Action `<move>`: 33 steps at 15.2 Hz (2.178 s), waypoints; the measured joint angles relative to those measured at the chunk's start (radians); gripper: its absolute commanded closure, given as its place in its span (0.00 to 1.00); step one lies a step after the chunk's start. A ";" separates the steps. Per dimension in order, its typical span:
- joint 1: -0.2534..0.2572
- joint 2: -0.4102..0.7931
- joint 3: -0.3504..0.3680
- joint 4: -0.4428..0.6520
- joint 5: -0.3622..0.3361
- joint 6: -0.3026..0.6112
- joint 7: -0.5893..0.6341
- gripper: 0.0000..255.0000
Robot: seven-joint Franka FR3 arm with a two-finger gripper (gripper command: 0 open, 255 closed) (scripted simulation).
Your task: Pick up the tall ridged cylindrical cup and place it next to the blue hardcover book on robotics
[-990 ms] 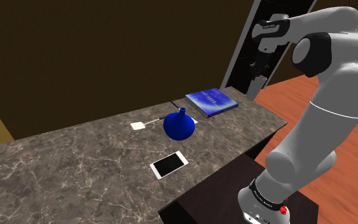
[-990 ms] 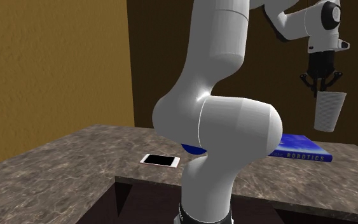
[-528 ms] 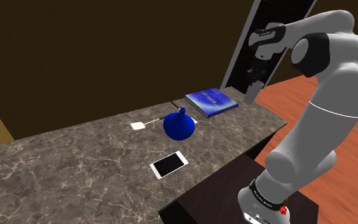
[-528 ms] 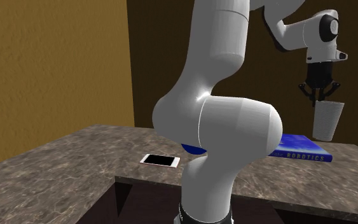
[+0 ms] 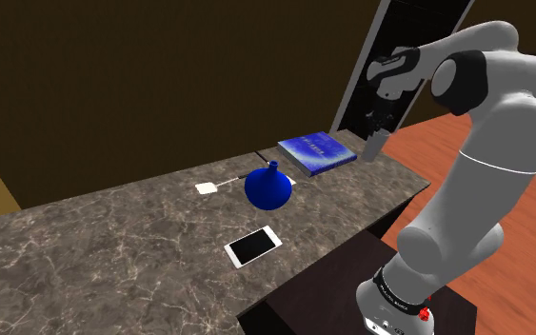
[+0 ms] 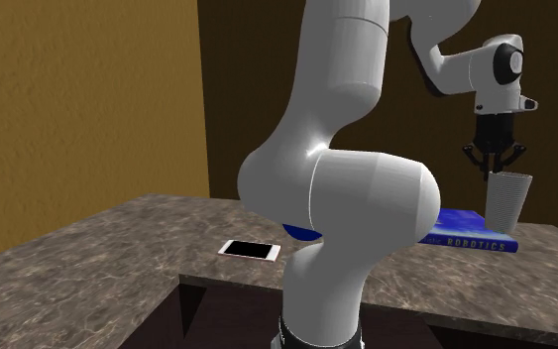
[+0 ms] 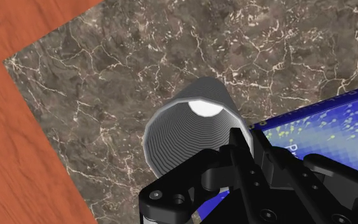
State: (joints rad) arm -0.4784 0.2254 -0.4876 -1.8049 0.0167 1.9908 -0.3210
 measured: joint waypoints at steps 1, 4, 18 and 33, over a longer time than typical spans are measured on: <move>-0.001 0.006 0.001 -0.009 0.003 0.014 -0.001 1.00; -0.002 0.017 0.003 -0.036 0.009 0.052 -0.003 1.00; -0.017 0.104 0.020 -0.122 0.054 0.216 -0.023 1.00; -0.015 0.100 0.019 -0.120 0.052 0.211 -0.020 0.00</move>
State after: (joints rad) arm -0.4937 0.3258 -0.4685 -1.9245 0.0688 2.2017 -0.3408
